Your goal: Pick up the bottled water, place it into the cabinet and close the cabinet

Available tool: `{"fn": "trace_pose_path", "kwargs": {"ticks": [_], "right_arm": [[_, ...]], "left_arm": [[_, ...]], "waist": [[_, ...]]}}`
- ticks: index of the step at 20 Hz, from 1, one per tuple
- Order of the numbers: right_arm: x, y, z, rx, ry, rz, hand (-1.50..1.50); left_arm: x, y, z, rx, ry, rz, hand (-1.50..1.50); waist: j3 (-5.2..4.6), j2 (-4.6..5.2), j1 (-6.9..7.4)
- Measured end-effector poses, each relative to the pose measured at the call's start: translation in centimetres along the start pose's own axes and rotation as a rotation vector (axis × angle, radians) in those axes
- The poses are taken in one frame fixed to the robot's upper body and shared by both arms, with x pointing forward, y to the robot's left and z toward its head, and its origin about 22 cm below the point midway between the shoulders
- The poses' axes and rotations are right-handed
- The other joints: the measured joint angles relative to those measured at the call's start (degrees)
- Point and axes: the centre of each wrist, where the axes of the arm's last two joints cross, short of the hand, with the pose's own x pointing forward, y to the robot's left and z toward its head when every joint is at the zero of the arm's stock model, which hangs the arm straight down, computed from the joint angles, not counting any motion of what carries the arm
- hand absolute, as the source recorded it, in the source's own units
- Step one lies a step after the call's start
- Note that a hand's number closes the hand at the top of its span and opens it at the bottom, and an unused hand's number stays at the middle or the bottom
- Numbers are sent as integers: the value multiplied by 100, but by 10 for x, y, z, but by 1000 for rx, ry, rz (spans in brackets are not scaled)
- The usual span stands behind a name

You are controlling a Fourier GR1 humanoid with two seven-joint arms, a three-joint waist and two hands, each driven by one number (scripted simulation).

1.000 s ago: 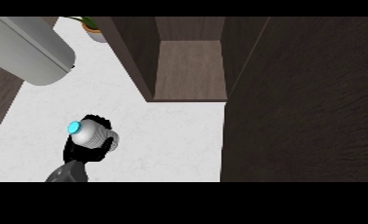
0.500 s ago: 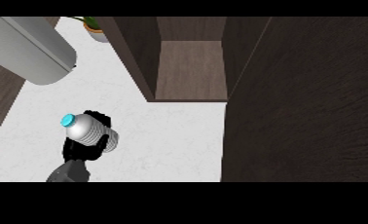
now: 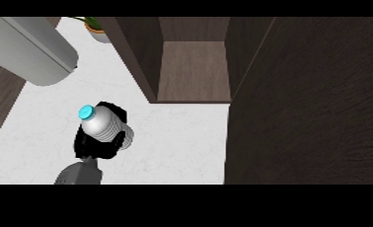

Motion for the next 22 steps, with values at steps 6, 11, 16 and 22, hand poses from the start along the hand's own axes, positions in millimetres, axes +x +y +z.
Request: {"fn": "trace_pose_path", "kwargs": {"ticks": [6,11,16,22], "right_arm": [[2,-2,-2,4,0,-6,-150],[-3,3,-5,11,-4,-17,-150],[-4,8,-6,7,-1,-28,-150],[-7,1,-4,11,3,-32,-150]], "left_arm": [[18,-52,-21,-37,-26,-41,150],[23,-96,-47,-48,-43,-94,150],[26,-139,-72,-44,-45,-141,150],[31,-180,-104,-41,-74,-267,150]], "waist": [[-3,7,-27],[-5,15,-56],[-6,19,-79],[-5,28,-120]]}}
